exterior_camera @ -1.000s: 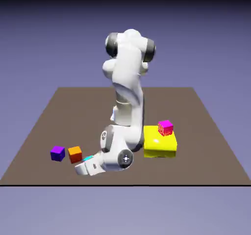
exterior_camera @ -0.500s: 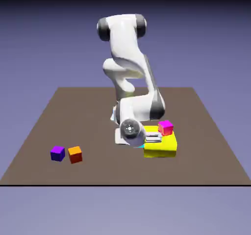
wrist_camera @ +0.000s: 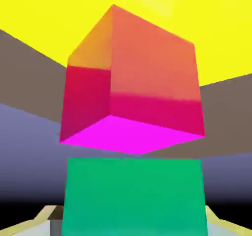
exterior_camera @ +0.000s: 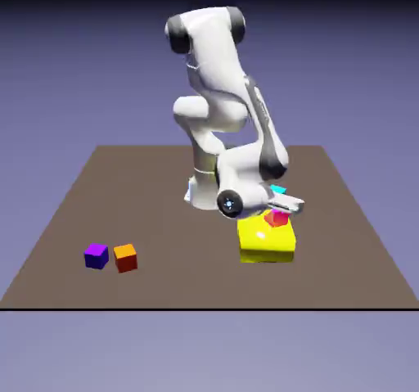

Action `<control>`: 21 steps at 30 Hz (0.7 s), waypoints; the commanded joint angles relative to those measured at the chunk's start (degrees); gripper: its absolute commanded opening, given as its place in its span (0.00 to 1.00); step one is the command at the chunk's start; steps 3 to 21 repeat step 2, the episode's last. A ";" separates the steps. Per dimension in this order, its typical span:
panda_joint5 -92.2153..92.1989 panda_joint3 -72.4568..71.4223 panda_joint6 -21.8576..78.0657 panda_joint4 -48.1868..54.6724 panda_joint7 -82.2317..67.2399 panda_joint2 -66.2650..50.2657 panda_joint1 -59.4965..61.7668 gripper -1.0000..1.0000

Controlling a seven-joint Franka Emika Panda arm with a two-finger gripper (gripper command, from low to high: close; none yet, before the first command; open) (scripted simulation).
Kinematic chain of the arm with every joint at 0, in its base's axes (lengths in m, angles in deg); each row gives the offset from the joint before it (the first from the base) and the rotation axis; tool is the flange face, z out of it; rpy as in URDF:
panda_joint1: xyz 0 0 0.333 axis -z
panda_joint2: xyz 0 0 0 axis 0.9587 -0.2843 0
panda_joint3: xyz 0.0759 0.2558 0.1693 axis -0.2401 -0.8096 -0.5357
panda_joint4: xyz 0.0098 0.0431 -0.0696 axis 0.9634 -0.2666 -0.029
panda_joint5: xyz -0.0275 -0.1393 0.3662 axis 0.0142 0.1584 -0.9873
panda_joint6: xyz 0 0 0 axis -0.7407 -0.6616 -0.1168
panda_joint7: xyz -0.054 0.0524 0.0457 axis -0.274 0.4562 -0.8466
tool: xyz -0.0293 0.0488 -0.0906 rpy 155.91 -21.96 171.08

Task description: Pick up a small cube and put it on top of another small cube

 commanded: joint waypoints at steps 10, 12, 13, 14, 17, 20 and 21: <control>0.93 0.53 2.49 1.93 0.68 0.44 0.77 1.00; 0.93 0.53 2.49 1.93 0.68 0.44 0.77 1.00; 0.93 0.53 2.49 1.93 0.68 0.44 0.77 1.00; 0.93 0.53 2.49 1.93 0.68 0.44 0.77 1.00; 0.93 0.53 2.49 1.93 0.68 0.44 0.77 1.00; 0.93 0.53 2.49 1.93 0.68 0.44 0.77 1.00; 0.93 0.53 2.49 1.93 0.68 0.44 0.77 1.00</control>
